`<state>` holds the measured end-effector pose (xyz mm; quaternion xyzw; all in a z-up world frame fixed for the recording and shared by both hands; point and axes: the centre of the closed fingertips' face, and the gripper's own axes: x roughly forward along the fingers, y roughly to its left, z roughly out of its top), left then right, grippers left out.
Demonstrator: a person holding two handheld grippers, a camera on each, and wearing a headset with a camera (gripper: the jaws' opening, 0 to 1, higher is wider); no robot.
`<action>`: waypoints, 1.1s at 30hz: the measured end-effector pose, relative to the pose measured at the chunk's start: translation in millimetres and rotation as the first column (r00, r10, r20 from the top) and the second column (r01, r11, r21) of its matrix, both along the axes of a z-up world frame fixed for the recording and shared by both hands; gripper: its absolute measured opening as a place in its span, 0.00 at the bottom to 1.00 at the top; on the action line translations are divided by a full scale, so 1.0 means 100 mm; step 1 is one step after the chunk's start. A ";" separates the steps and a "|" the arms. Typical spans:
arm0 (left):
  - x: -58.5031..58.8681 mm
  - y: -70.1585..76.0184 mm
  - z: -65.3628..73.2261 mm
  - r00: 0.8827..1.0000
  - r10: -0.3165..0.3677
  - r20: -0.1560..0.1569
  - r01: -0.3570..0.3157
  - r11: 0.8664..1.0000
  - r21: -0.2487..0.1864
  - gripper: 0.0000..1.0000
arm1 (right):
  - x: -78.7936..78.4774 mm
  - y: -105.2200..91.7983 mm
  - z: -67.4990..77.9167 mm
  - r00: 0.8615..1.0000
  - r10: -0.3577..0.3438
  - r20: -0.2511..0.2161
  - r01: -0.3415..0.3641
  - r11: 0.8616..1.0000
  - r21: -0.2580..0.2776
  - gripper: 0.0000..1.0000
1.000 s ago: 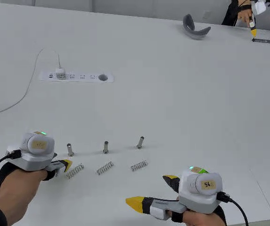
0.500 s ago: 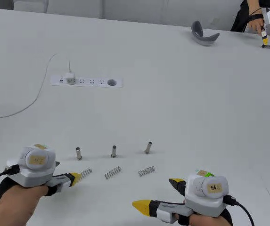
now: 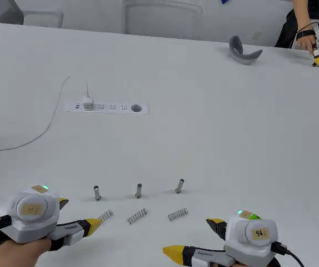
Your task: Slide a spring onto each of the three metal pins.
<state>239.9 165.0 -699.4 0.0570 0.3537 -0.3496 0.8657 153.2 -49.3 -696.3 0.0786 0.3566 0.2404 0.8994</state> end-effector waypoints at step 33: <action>-0.22 0.01 0.00 0.997 -0.073 -0.026 0.072 0.997 -0.023 0.75 | -0.05 -0.04 -0.02 0.999 0.033 -0.001 -0.033 0.998 -0.054 0.92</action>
